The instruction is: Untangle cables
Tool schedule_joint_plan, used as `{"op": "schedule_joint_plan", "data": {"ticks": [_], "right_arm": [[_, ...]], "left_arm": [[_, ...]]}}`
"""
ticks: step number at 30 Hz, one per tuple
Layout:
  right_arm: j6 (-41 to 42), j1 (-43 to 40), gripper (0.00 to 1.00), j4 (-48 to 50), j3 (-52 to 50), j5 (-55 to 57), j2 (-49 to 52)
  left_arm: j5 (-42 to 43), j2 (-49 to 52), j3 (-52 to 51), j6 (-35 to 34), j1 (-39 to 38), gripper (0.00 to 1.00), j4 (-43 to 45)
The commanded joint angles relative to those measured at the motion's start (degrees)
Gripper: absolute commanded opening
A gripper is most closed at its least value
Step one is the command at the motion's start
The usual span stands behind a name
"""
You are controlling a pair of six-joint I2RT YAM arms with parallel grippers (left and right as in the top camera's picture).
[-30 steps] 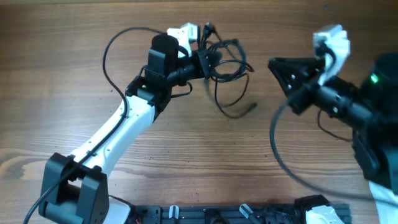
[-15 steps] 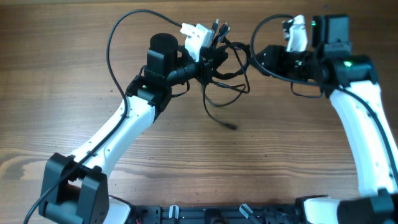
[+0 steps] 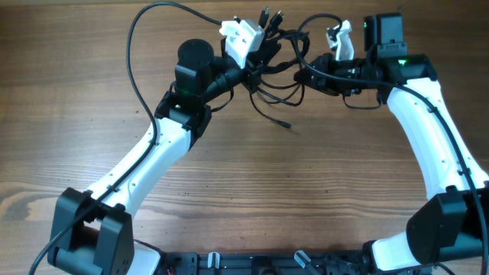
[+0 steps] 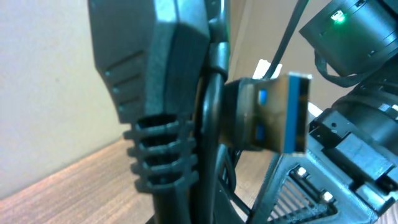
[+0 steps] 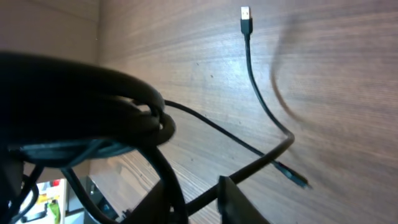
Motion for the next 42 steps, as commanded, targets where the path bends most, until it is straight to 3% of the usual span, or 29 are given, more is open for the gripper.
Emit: {"op": "schedule_joint_plan", "data": {"ticks": [1,7,12,18,21,24,27,30,34,36,39,42], "right_arm": [[0.79,0.33,0.04,0.81,-0.20,0.52,0.72],[2.75,-2.05,0.04,-2.75,-1.11,19.34,0.79],[2.45,-7.08,0.04,-3.26,-3.80,19.98,0.79],[-1.09,-9.60,0.05,-7.54,-3.96,19.54,0.79],[-7.98,-9.31,0.32,-10.71,-3.93,15.98,0.79],[-9.84,-9.44,0.40,-12.74,-3.93,16.13,0.76],[-10.14,-9.64,0.64,-13.62,-3.30,15.19,0.61],[-16.63,-9.66,0.71,-14.51,-0.70,9.73,-0.61],[-17.22,-10.40,0.75,-15.91,4.63,10.43,-3.19],[-17.20,-11.06,0.79,-15.19,5.75,10.40,-4.72],[-16.59,-11.56,0.81,-11.87,6.01,9.35,-6.58],[-20.33,-11.54,0.81,-7.74,6.01,1.36,-8.17]], "left_arm": [[-0.07,-0.66,0.39,1.05,-1.90,0.04,3.06],[-3.23,-0.79,0.39,-1.49,-1.53,0.04,9.09],[-14.05,-1.77,0.42,-8.87,-0.98,0.04,14.60],[-15.28,-1.86,0.42,-16.15,0.81,0.04,16.79],[-15.21,-1.86,0.42,-24.28,0.81,0.04,19.19],[-12.15,-1.90,0.39,-35.89,0.70,0.04,18.88],[-6.19,-1.90,0.39,-49.18,0.68,0.04,18.25],[-5.09,-1.90,0.39,-65.64,0.68,0.04,10.91],[-5.14,-1.90,0.42,-85.53,0.98,0.04,-4.28],[-5.11,-1.90,0.39,-89.59,1.64,0.04,-8.94],[-5.05,-1.90,0.39,-89.59,1.86,0.04,-10.95],[-4.11,-1.90,0.39,-89.59,1.60,0.04,-12.00]]}}
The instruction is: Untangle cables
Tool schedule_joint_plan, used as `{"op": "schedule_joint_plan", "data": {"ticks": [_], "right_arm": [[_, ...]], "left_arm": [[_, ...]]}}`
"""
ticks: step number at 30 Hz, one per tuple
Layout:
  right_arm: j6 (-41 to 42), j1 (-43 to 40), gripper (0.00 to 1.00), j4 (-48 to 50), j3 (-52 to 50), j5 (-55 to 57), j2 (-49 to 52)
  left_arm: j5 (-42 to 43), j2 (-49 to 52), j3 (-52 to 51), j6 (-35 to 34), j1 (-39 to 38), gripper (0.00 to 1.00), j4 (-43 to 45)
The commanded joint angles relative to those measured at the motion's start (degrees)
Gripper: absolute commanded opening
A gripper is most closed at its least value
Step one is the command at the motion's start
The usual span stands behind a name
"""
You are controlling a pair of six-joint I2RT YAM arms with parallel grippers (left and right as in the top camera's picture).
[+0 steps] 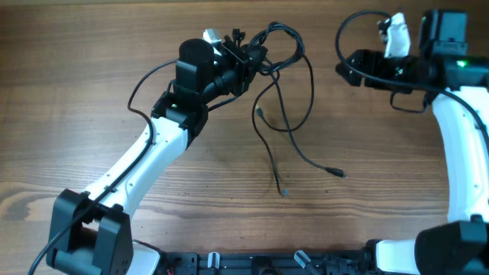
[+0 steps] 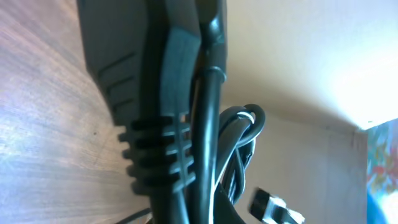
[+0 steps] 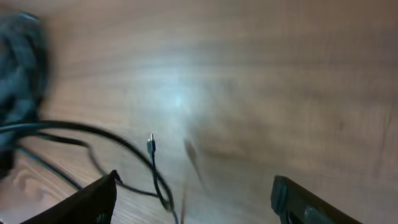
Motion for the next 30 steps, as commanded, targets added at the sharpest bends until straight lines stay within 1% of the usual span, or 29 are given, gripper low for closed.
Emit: {"op": "schedule_joint_plan", "data": {"ticks": [1,3,4,9,11,13,15,16,17,18,20,22,24,27,30], "right_arm": [[-6.34,0.22,0.81,3.41,1.16,-12.81,-2.62],[-9.09,0.98,0.82,4.37,1.16,-19.21,-2.84],[-9.09,1.75,0.82,4.61,1.16,-20.28,-2.78],[-8.98,6.36,0.82,5.53,1.16,-19.89,-2.69],[-7.34,8.11,0.82,5.60,1.16,-18.25,-2.69],[-4.61,9.51,0.81,5.49,1.16,-15.21,-2.69],[-5.66,11.23,0.80,5.42,1.14,-13.84,-2.69],[-8.26,11.80,0.80,5.18,1.14,-13.84,-2.69],[-12.90,12.31,0.80,4.85,1.16,-13.84,-2.69],[-18.95,12.68,0.80,4.63,1.14,-13.81,-2.69],[-30.60,13.14,0.75,4.94,0.81,-13.84,-2.69],[-39.36,13.53,0.75,5.25,0.20,-13.86,-2.40],[-44.46,14.05,0.74,5.18,-0.15,-13.86,-1.44],[-44.72,14.05,0.70,5.33,-0.15,-14.32,-0.31],[-45.40,14.05,0.64,5.27,-0.15,-14.38,0.28]], "left_arm": [[1.99,-1.60,0.35,-3.98,0.00,0.04,-1.11],[1.99,-1.60,0.35,-4.00,-0.22,0.04,-3.39],[1.99,-1.57,0.35,-4.00,-0.22,0.04,-4.52],[2.60,-1.53,0.35,-3.32,-0.50,0.04,-8.85],[2.56,-1.53,0.35,-2.73,-0.59,0.04,-9.42],[2.29,-1.53,0.35,0.44,-0.57,0.04,-9.40],[2.21,-1.53,0.35,4.15,-0.59,0.04,-9.44],[2.19,-1.53,0.35,4.46,-0.57,0.04,-9.46],[2.19,-1.53,0.35,4.42,-0.57,0.04,-9.44],[2.21,-1.53,0.35,4.42,-0.59,0.04,-9.44],[2.36,-1.53,0.35,3.89,-0.59,0.04,-10.23],[4.00,-1.53,0.35,3.32,-0.57,0.04,-10.23],[5.62,-1.53,0.35,0.59,-0.57,0.04,-10.23],[6.32,-1.53,0.35,0.55,-0.57,0.04,-10.25],[6.60,-1.53,0.35,0.52,-0.59,0.04,-10.21]]}}
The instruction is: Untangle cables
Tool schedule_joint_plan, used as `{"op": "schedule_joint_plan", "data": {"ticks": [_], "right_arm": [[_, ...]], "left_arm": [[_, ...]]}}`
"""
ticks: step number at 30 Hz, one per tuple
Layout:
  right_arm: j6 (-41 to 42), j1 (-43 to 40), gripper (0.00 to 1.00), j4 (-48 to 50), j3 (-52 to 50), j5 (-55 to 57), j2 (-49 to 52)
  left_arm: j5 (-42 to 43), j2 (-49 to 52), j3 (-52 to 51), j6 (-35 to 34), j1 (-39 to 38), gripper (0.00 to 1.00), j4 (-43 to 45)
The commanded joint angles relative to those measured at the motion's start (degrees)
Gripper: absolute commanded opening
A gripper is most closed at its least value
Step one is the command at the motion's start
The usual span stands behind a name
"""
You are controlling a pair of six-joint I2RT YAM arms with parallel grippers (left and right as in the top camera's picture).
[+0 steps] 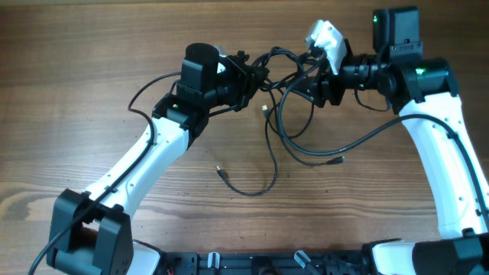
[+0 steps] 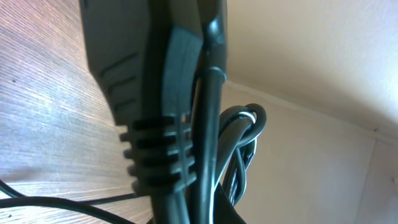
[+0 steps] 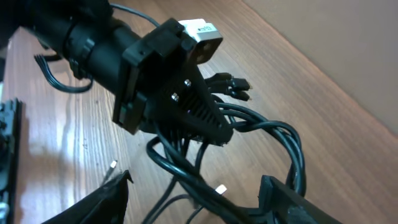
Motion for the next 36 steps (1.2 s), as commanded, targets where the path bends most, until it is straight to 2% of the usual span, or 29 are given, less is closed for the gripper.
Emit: {"op": "schedule_joint_plan", "data": {"ticks": [1,8,10,13,14,15,18,22,24,26,28,30,32,36], "right_arm": [[-4.66,0.22,0.62,0.00,-0.26,-0.33,1.55],[-4.96,1.07,0.57,-1.18,-0.48,-0.87,4.31],[-4.94,1.46,0.50,-0.94,-0.48,-1.05,5.20],[-3.69,1.55,0.27,-0.07,-0.46,-1.03,5.27],[1.31,1.55,0.13,0.87,-0.46,-1.01,5.09],[4.44,1.55,0.04,1.16,-0.39,-0.98,4.92],[14.45,1.55,0.04,0.90,-0.33,-0.98,3.58],[18.99,1.70,0.04,-1.44,-0.37,-0.85,1.60],[22.56,1.84,0.04,-1.29,-0.52,2.38,1.99],[25.64,1.84,0.04,-1.18,-0.52,5.70,2.78],[32.39,1.81,0.04,-0.98,-0.52,11.26,3.32],[43.85,1.77,0.04,-1.22,-0.61,21.18,4.52],[51.54,1.60,0.04,-1.14,-0.74,29.83,6.10],[60.13,-0.50,0.04,1.31,-2.08,39.98,7.96]], "left_arm": [[2.43,-1.53,0.35,-0.85,-0.22,0.04,0.50],[4.09,-1.53,0.35,-0.87,-0.24,0.04,0.70],[4.55,-1.53,0.35,-0.87,-0.24,0.04,0.70],[4.48,-1.53,0.35,-0.85,-0.22,0.04,0.70],[4.24,-1.53,0.35,-0.85,-0.22,0.04,0.68],[3.61,-1.53,0.35,-0.83,-0.22,0.04,0.66],[-2.49,-1.51,0.35,-0.42,-0.22,0.04,0.13],[-15.37,-1.53,0.35,-1.51,0.07,0.04,2.25],[-15.63,-1.53,0.35,-6.32,0.83,0.04,7.28],[-15.69,-1.53,0.35,-6.93,1.66,0.04,13.14],[-15.56,-1.55,0.35,-7.23,2.29,0.04,17.05],[-13.09,-1.55,0.35,-12.55,2.80,0.04,22.60],[-10.82,-1.55,0.37,-15.67,2.80,0.04,26.64],[-3.93,-1.55,0.35,-15.93,2.80,0.04,31.08]]}}
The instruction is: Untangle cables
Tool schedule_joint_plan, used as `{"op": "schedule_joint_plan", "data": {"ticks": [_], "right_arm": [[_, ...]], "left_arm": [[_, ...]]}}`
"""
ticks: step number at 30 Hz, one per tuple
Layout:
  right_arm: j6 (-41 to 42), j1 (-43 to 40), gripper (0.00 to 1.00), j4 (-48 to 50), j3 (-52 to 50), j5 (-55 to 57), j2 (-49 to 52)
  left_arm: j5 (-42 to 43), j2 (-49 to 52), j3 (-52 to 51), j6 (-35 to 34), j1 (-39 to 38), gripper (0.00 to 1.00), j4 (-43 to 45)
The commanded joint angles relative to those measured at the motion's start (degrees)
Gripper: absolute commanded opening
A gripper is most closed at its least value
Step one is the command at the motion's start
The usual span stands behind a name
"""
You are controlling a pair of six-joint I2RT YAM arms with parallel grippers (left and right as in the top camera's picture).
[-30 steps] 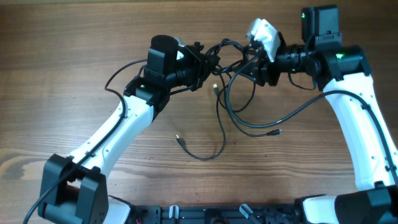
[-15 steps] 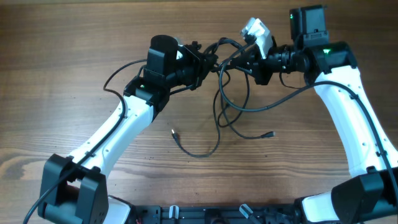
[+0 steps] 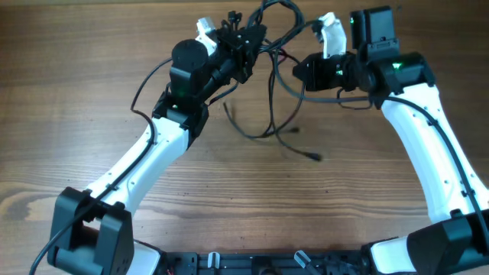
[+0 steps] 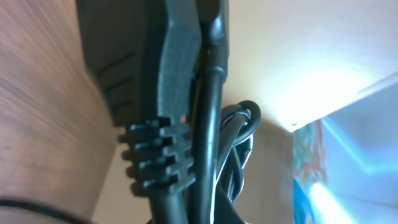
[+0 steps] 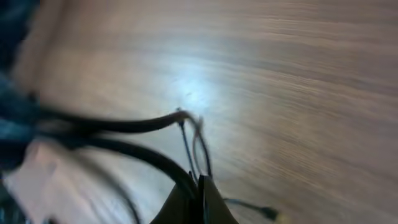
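A tangle of black cables (image 3: pixel 269 53) hangs over the far middle of the wooden table (image 3: pixel 92 114). My left gripper (image 3: pixel 246 44) is shut on the bundle; in the left wrist view a ribbed plug sleeve (image 4: pixel 158 124) and thick cable strands (image 4: pixel 214 112) fill the frame. My right gripper (image 3: pixel 303 72) is shut on one black strand (image 5: pixel 124 152) a little to the right of the bundle, its closed fingertips (image 5: pixel 200 194) pinching it. Loose strands loop down to the table, ending in a plug (image 3: pixel 315 158) and a thin tip (image 3: pixel 227 109). The right wrist view is blurred.
The white left arm (image 3: pixel 145 168) runs from the front left, the right arm (image 3: pixel 428 137) from the front right. A black rail (image 3: pixel 252 263) lies along the table's front edge. Cable loops (image 3: pixel 267 114) trail on the wood between the arms.
My right gripper, then open beside the bundle, is now shut on a strand. My left gripper has moved toward the far edge with the bundle. The loose cable ends lie farther back.
First both grippers were close together at the tangle near the far edge. Then my right gripper stood open far to the right while the left held the bundle, strands dangling. It was then back at the bundle, open, and now it grips a strand.
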Motion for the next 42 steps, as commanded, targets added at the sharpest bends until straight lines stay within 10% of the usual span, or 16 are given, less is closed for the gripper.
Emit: {"op": "schedule_joint_plan", "data": {"ticks": [1,7,19,27,35,42], "right_arm": [[12.24,-4.81,0.04,0.59,-1.99,19.47,4.48],[12.74,-9.75,0.04,7.08,-1.99,11.96,5.62],[9.68,-13.55,0.04,8.00,-1.99,9.97,5.62],[-4.42,-15.39,0.63,7.39,-0.39,-6.58,2.45],[-10.78,-14.27,0.62,6.43,-0.42,-20.46,-8.55],[3.58,-7.48,0.51,4.61,-1.16,-13.94,-10.36]], "left_arm": [[5.11,-1.77,1.09,-3.93,2.12,0.04,4.50],[19.69,-1.75,1.09,-2.47,2.12,0.04,4.46],[48.83,-1.75,1.09,48.39,2.27,0.04,4.24],[49.20,-1.64,1.09,61.31,2.27,0.04,1.44],[37.51,-1.53,1.09,63.01,2.27,0.04,-18.84],[27.74,-1.55,1.09,62.99,2.23,0.04,-24.33]]}}
